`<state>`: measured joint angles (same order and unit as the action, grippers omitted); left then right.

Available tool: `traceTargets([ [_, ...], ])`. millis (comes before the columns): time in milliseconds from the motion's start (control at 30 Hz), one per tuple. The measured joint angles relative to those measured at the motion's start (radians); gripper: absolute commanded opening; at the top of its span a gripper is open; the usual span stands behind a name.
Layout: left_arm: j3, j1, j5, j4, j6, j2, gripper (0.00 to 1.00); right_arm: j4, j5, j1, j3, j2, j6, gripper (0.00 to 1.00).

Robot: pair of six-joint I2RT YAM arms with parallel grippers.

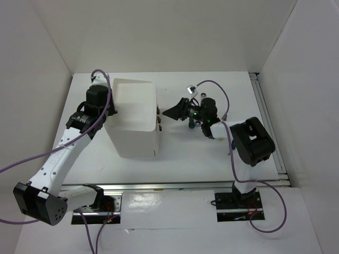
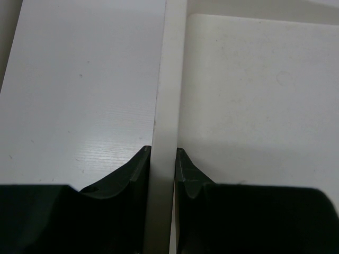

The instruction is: Sort the tools into containers

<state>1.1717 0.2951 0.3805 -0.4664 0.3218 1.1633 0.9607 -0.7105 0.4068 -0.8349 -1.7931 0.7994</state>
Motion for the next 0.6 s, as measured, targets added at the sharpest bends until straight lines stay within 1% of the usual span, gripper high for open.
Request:
traceTargets([
  [100, 0.000, 0.000, 0.000, 0.000, 0.000, 0.000, 0.14, 0.033, -0.014, 0.007, -0.039, -0.071, 0.002, 0.61],
  [167, 0.000, 0.000, 0.000, 0.000, 0.000, 0.000, 0.14, 0.052, -0.022, 0.009, -0.042, -0.116, 0.010, 0.58],
  [333, 0.000, 0.000, 0.000, 0.000, 0.000, 0.000, 0.14, 0.134, -0.050, 0.015, -0.042, -0.216, 0.049, 0.57],
  [367, 0.000, 0.000, 0.000, 0.000, 0.000, 0.000, 0.14, 0.149, -0.056, 0.019, -0.042, -0.231, 0.059, 0.55],
  [600, 0.000, 0.000, 0.000, -0.001, 0.000, 0.000, 0.14, 0.252, -0.084, 0.045, -0.050, -0.271, 0.122, 0.55],
])
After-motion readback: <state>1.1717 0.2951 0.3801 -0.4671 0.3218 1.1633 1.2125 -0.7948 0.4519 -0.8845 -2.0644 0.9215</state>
